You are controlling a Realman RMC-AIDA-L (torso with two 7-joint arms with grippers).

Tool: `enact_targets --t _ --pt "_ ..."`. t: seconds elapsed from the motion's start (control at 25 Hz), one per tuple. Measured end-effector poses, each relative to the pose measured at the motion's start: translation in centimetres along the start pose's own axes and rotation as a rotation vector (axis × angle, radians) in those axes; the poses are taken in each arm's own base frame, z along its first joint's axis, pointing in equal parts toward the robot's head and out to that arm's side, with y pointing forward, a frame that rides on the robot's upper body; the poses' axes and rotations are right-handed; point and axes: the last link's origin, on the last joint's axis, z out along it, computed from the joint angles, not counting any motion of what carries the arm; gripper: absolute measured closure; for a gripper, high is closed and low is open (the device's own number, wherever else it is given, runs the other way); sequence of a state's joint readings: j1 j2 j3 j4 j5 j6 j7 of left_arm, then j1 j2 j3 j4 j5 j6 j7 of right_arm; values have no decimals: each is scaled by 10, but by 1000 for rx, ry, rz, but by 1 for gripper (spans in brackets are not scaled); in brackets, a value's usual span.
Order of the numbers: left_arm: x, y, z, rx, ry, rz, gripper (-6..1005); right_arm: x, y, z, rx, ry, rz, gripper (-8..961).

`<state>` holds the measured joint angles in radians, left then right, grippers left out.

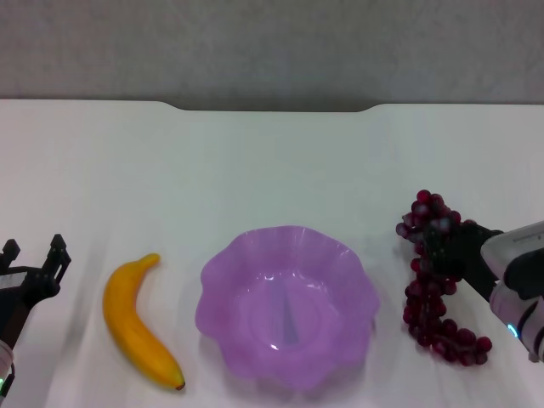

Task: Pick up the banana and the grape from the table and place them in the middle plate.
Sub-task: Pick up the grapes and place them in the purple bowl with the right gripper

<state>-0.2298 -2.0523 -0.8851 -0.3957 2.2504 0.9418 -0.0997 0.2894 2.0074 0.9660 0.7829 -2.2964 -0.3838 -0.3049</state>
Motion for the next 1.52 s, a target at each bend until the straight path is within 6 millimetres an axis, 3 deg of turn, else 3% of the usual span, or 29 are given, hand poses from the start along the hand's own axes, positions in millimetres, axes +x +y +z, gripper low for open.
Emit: enact_targets --t 0.28,0.68,0.84,1.12,1.28,1.52 --pt "0 0 0 1 -1 0 292 -7 3 -8 8 -77 -35 678" --pt "-1 -4 -2 12 0 0 293 -41 15 -25 -6 -306 -127 687" --pt "-1 -4 -2 13 -2 1 293 -60 25 -29 -33 -379 -144 690" --pt "-2 -6 -3 18 -5 1 292 -110 47 -41 -98 -523 -215 697" --pt "-2 -4 -2 13 -5 2 292 -116 53 -37 -121 -520 -222 698" --pt "-1 -3 -1 8 -4 3 292 -106 77 -25 -212 -448 -252 699"
